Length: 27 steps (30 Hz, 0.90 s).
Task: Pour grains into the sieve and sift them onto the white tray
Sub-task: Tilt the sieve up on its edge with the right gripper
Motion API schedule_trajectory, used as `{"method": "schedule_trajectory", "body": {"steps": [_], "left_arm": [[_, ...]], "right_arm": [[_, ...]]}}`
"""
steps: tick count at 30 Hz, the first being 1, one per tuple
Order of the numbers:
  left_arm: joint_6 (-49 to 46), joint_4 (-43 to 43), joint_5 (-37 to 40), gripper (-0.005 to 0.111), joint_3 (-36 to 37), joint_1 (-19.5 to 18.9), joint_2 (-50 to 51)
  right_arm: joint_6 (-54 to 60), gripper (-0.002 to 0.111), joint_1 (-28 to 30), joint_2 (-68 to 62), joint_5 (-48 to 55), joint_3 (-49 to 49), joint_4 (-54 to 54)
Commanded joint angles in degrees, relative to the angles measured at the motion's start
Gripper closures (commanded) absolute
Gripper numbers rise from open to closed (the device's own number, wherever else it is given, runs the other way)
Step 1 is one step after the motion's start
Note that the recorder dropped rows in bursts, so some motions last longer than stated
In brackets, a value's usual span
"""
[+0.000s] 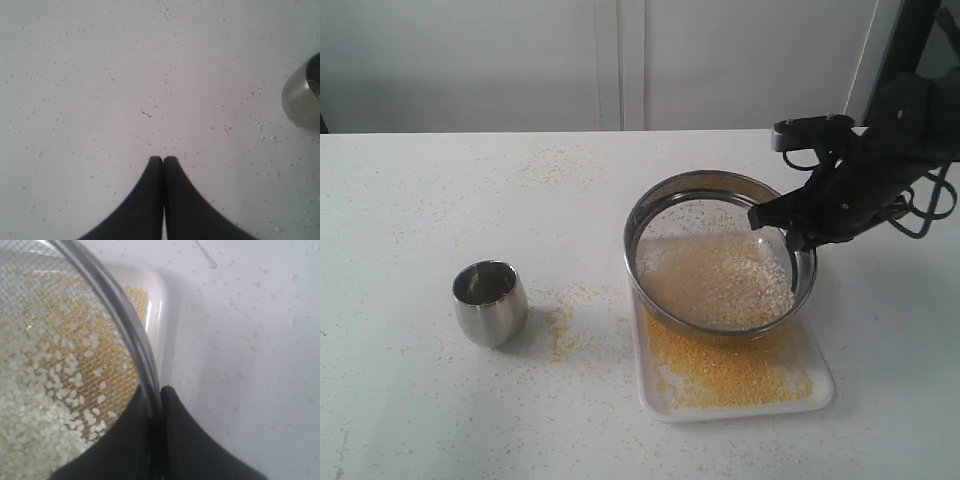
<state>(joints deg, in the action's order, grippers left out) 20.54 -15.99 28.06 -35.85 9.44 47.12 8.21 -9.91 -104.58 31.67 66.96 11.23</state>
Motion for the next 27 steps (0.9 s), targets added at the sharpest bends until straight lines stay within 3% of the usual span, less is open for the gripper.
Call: {"method": "schedule_trajectory", "body": {"steps": [1, 10, 21, 27], "left_arm": [[0.25, 0.26, 0.09, 0.107, 0.44, -0.18, -0.47], [0.25, 0.26, 0.09, 0.107, 0.44, -0.18, -0.47], [0.25, 0.26, 0.09, 0.107, 0.44, -0.18, -0.47], [0.25, 0.26, 0.09, 0.107, 0.44, -0.18, -0.47]], "right_arm": [[1.06, 0.108, 0.16, 6.71, -6.86, -4.82, 0.49], [1.07, 0.108, 0.28, 15.70, -13.95, -8.29, 0.49], [1.07, 0.108, 0.18, 17.33, -19.68, -12.42, 0.81], [1.22, 0.108, -0.36, 17.18, -13.66, -12.17, 0.92]]}}
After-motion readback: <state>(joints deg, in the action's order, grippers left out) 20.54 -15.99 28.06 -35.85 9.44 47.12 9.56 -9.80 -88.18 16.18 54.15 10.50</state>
